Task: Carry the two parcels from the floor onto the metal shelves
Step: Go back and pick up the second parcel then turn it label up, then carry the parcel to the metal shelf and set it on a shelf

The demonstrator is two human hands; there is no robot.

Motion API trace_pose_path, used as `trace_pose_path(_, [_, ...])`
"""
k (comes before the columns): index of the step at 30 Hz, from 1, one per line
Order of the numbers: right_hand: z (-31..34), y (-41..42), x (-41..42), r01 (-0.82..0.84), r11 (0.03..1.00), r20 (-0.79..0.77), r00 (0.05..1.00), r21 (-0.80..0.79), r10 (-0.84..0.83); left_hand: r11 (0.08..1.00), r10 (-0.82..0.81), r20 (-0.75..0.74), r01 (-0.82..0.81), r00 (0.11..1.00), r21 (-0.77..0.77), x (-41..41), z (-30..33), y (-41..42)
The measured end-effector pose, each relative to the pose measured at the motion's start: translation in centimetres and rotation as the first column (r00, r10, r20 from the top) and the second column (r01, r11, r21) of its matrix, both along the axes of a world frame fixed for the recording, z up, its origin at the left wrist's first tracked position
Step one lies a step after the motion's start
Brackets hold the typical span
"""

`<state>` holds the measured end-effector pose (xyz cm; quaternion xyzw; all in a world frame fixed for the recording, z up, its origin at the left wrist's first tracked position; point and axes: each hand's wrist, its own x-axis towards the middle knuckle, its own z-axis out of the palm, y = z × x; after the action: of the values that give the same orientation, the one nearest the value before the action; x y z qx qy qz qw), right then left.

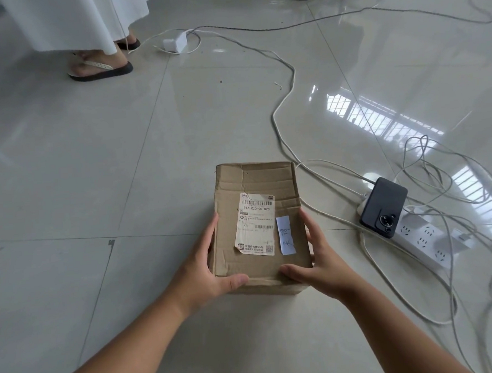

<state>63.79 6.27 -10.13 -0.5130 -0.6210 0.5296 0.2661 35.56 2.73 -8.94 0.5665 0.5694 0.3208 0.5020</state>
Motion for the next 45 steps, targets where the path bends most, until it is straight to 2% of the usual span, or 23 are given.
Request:
trace_pose_path(7, [1.6,-0.6,0.1,-0.006,0.999,0.034,0.999,0.048,0.004,0.999,0.004,0.012,-0.003,1.0,-0.033,0.4,1.1,-0.5])
trace_pose_path(12, [6.6,-1.9,0.5,-0.053,0.998,0.053,0.997,0.039,0.051,0.998,0.033,-0.016,-0.034,0.999,-0.046,0.8,5.5,-2.3])
trace_pose_path(18, [16.3,-2.7,-0.2,-0.091,0.996,0.107,0.99,0.022,0.088,0.996,0.073,-0.082,-0.077,0.994,-0.045,0.6,15.5,-4.5])
trace_pose_path(29, [37.6,-2.2,0.6,-0.198,0.979,0.077,0.978,0.05,0.194,0.987,0.159,-0.15,-0.161,0.976,0.001,2.1,37.4,-6.7])
trace_pose_path(36, [47.2,-1.0,0.8,-0.272,0.956,0.058,0.962,0.108,0.267,0.97,0.235,-0.166,-0.22,0.958,0.101,2.9,46.8,-7.3])
trace_pose_path(45, [57.8,-1.2,-3.8,-0.323,0.906,0.048,0.945,0.274,0.323,0.938,0.306,-0.163,-0.267,0.938,0.223,-1.1,56.2,-8.9])
